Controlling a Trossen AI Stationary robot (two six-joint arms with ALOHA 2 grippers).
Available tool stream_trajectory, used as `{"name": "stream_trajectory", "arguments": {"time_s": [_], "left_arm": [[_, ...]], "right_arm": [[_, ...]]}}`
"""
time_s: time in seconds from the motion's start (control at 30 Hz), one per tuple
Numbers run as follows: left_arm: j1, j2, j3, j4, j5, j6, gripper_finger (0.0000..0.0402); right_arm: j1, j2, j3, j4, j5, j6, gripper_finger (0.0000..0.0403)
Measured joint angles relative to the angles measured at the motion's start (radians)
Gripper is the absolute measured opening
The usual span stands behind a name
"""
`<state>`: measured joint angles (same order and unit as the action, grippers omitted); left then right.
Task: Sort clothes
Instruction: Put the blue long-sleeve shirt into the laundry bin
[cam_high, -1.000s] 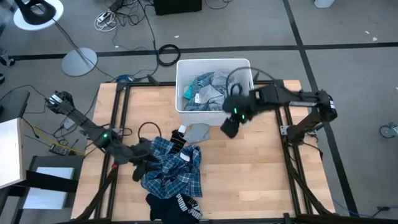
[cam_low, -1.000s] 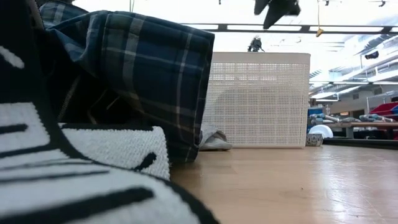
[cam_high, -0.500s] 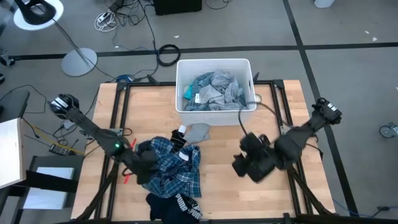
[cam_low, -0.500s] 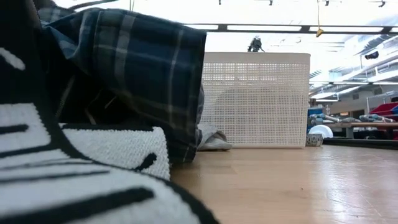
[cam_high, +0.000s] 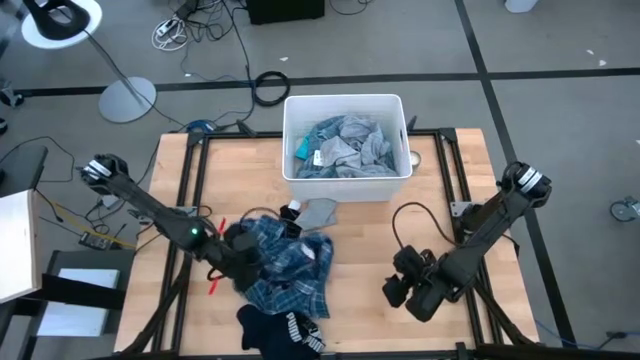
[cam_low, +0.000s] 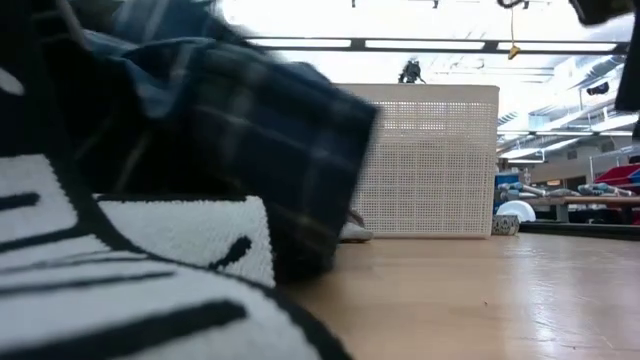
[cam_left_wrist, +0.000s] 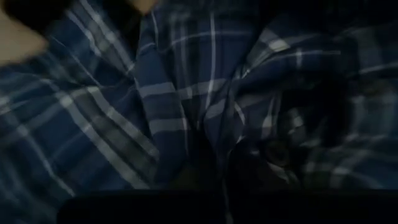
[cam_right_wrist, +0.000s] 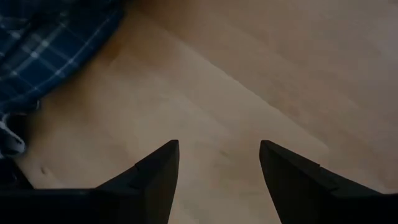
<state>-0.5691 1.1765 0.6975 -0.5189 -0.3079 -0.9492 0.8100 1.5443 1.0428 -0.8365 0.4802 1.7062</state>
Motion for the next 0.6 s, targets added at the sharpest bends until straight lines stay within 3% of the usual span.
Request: {"name": "stream_trajectory", "arguments": {"time_s": [0.23,0.4,0.6], "left_arm": [[0.072,-0.059,0.350,-0.209,-0.148,0.046,0.0003],[0.136,-0.038,0.606,-0.167,-0.213,0.179,0.0002],[0.249,0.083,0.884,-0.111,-0.272,0.397,0.0001]], "right_arm": [[-0.001,-0.079,-0.161,0.246,-0.010,-0.168,0.0224],[-0.001,-0.189,-0.308,0.394,-0.005,-0.262,0.0224],[-0.001,-0.330,-0.443,0.471,-0.004,-0.330,0.0224]]}}
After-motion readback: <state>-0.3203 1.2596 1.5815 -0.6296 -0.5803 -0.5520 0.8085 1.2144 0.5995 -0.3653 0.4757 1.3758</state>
